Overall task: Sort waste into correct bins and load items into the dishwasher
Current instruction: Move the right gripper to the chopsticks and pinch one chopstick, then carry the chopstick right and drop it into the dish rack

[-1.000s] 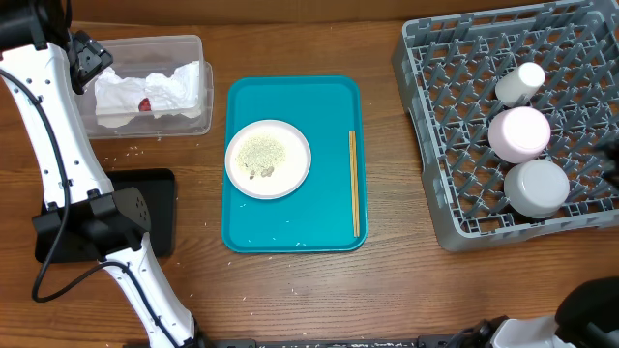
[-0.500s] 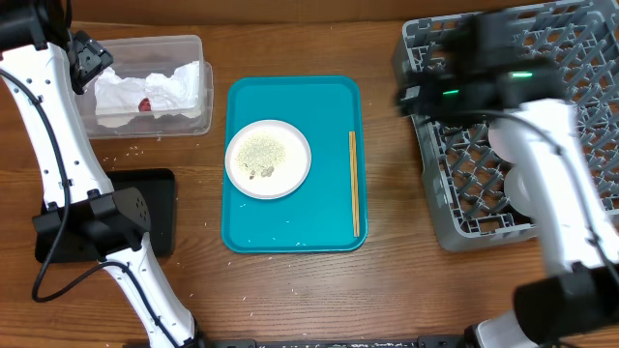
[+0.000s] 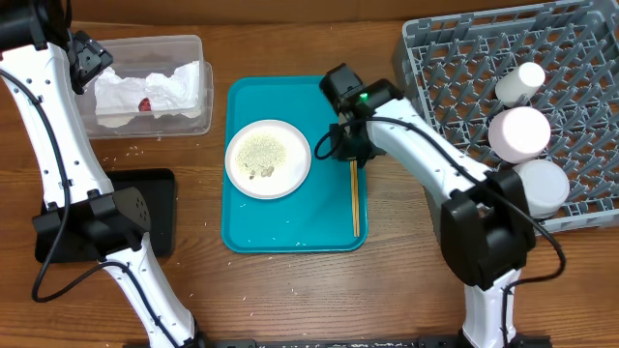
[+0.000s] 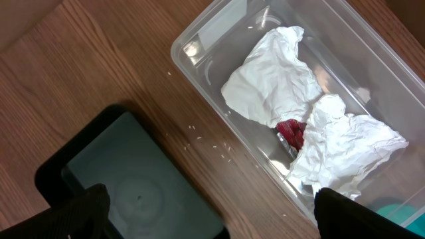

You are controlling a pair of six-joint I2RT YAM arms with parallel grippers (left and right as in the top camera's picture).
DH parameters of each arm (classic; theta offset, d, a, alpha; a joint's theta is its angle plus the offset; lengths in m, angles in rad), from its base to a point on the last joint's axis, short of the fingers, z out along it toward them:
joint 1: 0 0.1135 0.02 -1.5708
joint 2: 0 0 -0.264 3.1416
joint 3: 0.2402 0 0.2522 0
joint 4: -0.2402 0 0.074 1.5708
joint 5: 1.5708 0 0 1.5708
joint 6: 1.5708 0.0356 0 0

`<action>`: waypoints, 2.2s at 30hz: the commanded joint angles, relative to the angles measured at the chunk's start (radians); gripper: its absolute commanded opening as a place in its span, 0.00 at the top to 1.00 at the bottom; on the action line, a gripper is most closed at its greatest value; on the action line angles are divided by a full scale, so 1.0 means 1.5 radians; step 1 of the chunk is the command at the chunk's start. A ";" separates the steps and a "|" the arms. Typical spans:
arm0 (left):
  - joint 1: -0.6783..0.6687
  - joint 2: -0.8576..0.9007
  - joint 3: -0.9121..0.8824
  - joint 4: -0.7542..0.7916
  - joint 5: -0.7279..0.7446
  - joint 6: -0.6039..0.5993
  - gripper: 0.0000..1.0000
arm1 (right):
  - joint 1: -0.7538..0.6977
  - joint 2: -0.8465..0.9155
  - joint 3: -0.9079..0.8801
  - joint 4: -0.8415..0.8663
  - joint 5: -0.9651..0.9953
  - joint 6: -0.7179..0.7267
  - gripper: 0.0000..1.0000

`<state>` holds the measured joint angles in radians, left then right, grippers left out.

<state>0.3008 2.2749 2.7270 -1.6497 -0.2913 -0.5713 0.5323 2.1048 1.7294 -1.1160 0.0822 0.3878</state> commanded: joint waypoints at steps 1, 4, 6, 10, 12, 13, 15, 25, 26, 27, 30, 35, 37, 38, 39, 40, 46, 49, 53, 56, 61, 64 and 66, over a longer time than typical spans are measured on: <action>-0.005 -0.004 -0.002 0.001 -0.002 -0.008 0.00 | 0.013 0.018 -0.011 0.003 -0.021 0.007 0.89; -0.005 -0.004 -0.002 0.001 -0.002 -0.008 0.00 | 0.024 0.035 -0.016 -0.001 -0.003 0.007 0.84; -0.005 -0.004 -0.002 0.001 -0.002 -0.008 0.00 | 0.024 0.045 -0.016 0.000 -0.001 0.007 0.76; -0.005 -0.004 -0.002 0.001 -0.002 -0.008 0.00 | 0.023 0.052 -0.016 0.005 -0.001 0.007 0.72; -0.005 -0.004 -0.002 0.001 -0.002 -0.008 0.00 | 0.023 0.055 -0.017 0.005 -0.001 0.007 0.72; -0.005 -0.004 -0.002 0.001 -0.002 -0.008 0.00 | 0.023 0.057 -0.017 0.004 -0.001 0.007 0.72; -0.005 -0.004 -0.002 0.001 -0.002 -0.008 0.00 | 0.023 0.062 -0.020 0.003 -0.001 0.006 0.72; -0.005 -0.004 -0.002 0.001 -0.002 -0.008 0.00 | 0.023 0.083 -0.021 0.001 -0.002 0.006 0.72; -0.005 -0.004 -0.002 0.001 -0.002 -0.008 0.00 | 0.023 0.083 -0.021 0.000 -0.002 0.006 0.72; -0.005 -0.004 -0.002 0.001 -0.002 -0.008 0.00 | 0.023 0.083 -0.023 0.002 -0.001 0.006 0.71; -0.005 -0.004 -0.002 0.001 -0.002 -0.008 0.00 | 0.023 0.083 -0.038 0.011 -0.001 0.006 0.71; -0.005 -0.004 -0.002 0.001 -0.002 -0.008 0.00 | 0.023 0.083 -0.056 0.021 -0.004 0.007 0.91; -0.005 -0.004 -0.002 0.001 -0.002 -0.008 0.00 | 0.023 0.081 -0.052 0.022 -0.008 0.007 0.96; -0.005 -0.004 -0.002 0.001 -0.002 -0.008 0.00 | 0.023 0.080 -0.043 0.020 -0.018 0.007 0.96; -0.005 -0.004 -0.002 0.001 -0.002 -0.008 0.00 | 0.023 0.078 -0.032 0.016 -0.029 0.007 0.96; -0.005 -0.004 -0.002 0.001 -0.002 -0.008 0.00 | 0.023 0.077 -0.017 0.010 -0.043 0.007 0.96; -0.005 -0.004 -0.002 0.001 -0.002 -0.008 0.00 | -0.008 0.059 0.158 -0.069 -0.030 0.002 0.96; -0.005 -0.004 -0.002 0.001 -0.002 -0.008 0.00 | -0.045 0.057 0.266 -0.122 0.015 -0.035 0.96; -0.005 -0.004 -0.002 0.001 -0.002 -0.008 0.00 | -0.124 0.057 0.378 -0.180 0.061 -0.117 0.96; -0.005 -0.004 -0.002 0.001 -0.002 -0.008 0.00 | -0.190 0.057 0.393 -0.182 0.052 -0.202 0.96; -0.005 -0.004 -0.002 0.001 -0.002 -0.008 0.00 | -0.280 0.072 0.372 -0.180 -0.025 -0.332 0.95; -0.005 -0.004 -0.002 0.001 -0.002 -0.008 0.00 | -0.310 0.086 0.347 -0.168 -0.030 -0.347 0.95; -0.005 -0.004 -0.002 0.001 -0.002 -0.008 0.00 | -0.319 0.088 0.322 -0.148 -0.035 -0.347 0.95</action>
<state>0.3008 2.2749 2.7270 -1.6501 -0.2913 -0.5713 0.0471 2.2105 2.2536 -1.3563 0.0719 -0.0654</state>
